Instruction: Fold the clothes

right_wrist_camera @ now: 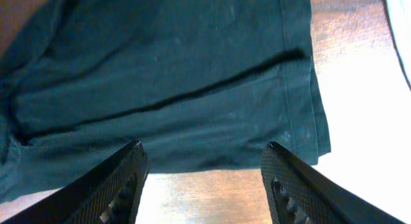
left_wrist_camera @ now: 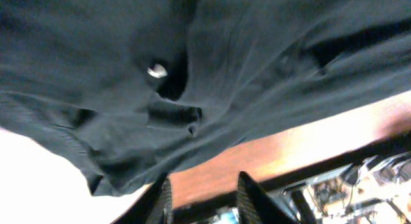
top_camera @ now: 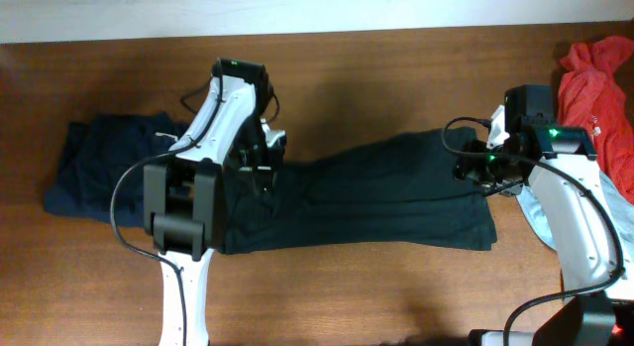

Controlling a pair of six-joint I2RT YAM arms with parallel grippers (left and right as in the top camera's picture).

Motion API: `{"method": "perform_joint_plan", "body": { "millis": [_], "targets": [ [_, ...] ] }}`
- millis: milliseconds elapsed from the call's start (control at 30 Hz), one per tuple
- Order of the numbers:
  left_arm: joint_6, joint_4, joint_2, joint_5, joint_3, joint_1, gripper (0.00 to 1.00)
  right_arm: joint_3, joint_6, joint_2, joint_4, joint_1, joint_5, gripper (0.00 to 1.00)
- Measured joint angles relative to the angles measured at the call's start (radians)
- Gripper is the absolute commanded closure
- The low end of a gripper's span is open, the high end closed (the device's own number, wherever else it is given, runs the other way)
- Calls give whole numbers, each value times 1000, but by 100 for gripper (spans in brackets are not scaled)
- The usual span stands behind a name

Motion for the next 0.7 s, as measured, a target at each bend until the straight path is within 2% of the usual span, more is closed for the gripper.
{"method": "perform_joint_plan", "body": {
  "millis": [33, 133, 400, 500, 700],
  "targets": [
    [-2, 8, -5, 0, 14, 3, 58, 0, 0, 0, 8, 0, 0, 36],
    [11, 90, -33, -2, 52, 13, 57, 0, -31, 0, 58, 0, -5, 19],
    [37, 204, -47, 41, 58, -5, 60, 0, -106, 41, 268, -7, -38, 19],
    [45, 192, -47, 47, 58, -16, 64, 1, -126, 113, 374, -28, -37, 20],
    [71, 127, -48, 56, 59, -21, 66, 1, -173, 300, 539, -120, -59, 20]
  ]
}}
